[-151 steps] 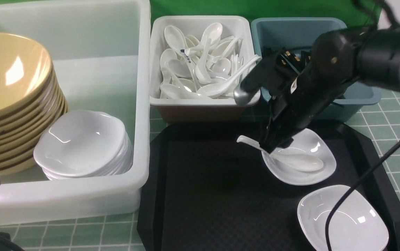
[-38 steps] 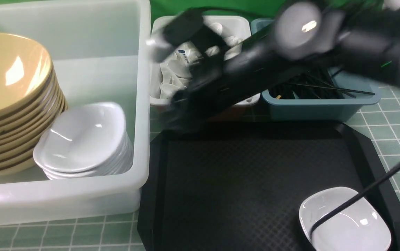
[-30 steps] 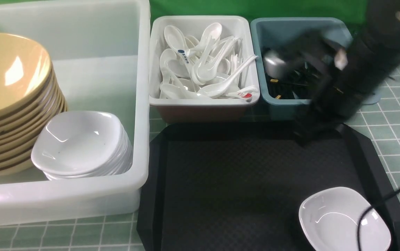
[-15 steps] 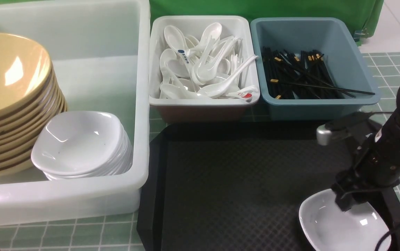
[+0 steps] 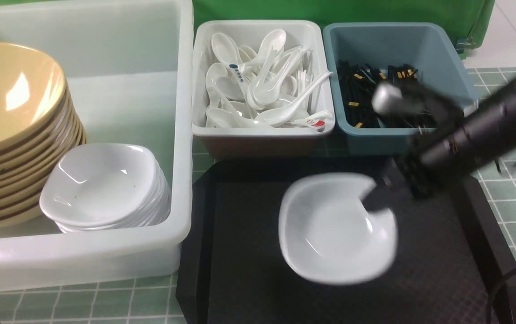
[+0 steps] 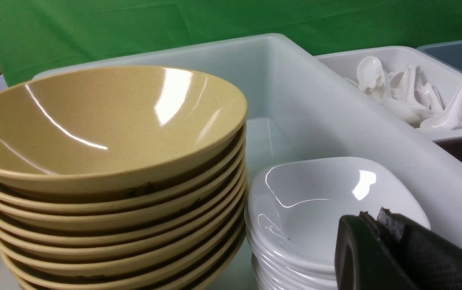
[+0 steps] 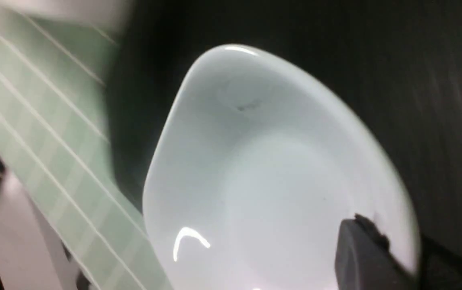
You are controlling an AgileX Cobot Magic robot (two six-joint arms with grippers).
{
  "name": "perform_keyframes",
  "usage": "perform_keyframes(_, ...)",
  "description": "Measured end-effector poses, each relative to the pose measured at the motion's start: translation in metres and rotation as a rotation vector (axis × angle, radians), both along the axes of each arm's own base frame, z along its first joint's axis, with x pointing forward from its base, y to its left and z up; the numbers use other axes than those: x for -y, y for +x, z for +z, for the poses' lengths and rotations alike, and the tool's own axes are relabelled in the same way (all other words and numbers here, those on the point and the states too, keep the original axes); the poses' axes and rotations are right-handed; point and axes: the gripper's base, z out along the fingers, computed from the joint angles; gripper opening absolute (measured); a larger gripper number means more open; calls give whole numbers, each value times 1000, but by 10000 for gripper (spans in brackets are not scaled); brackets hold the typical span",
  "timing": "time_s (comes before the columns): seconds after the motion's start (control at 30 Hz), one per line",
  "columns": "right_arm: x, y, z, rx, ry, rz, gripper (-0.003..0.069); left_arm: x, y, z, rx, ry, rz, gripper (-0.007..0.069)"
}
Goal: On blue table put chopsticks spoon bowls plates into blue grey white boxes.
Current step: 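Place the white bowl into the white bin on top of the stacked bowls with the right gripper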
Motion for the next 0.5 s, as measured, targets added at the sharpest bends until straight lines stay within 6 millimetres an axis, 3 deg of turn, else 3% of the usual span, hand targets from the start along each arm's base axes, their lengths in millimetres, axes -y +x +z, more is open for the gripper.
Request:
perform_keyframes(0.1, -40, -2, 36, 177, 91, 44, 76, 0, 1, -1, 6, -1, 0, 4)
perform_keyframes(0.13, -43, -3, 38, 181, 93, 54, 76, 0, 1, -1, 6, -1, 0, 4)
perform_keyframes(0.23, -105, -10, 60, 413, 210, 77, 76, 0, 1, -1, 11, -1, 1, 4)
perform_keyframes(0.33, -138, -11, 55, 517, 241, 58, 76, 0, 1, -1, 11, -1, 1, 4)
perform_keyframes(0.37, -158, -15, 47, 549, 246, 64, 77, 0, 1, -1, 12, -1, 1, 4)
perform_keyframes(0.5, -202, -6, 12, 630, 217, 50, 132, 0, 1, -1, 13, -1, 1, 4)
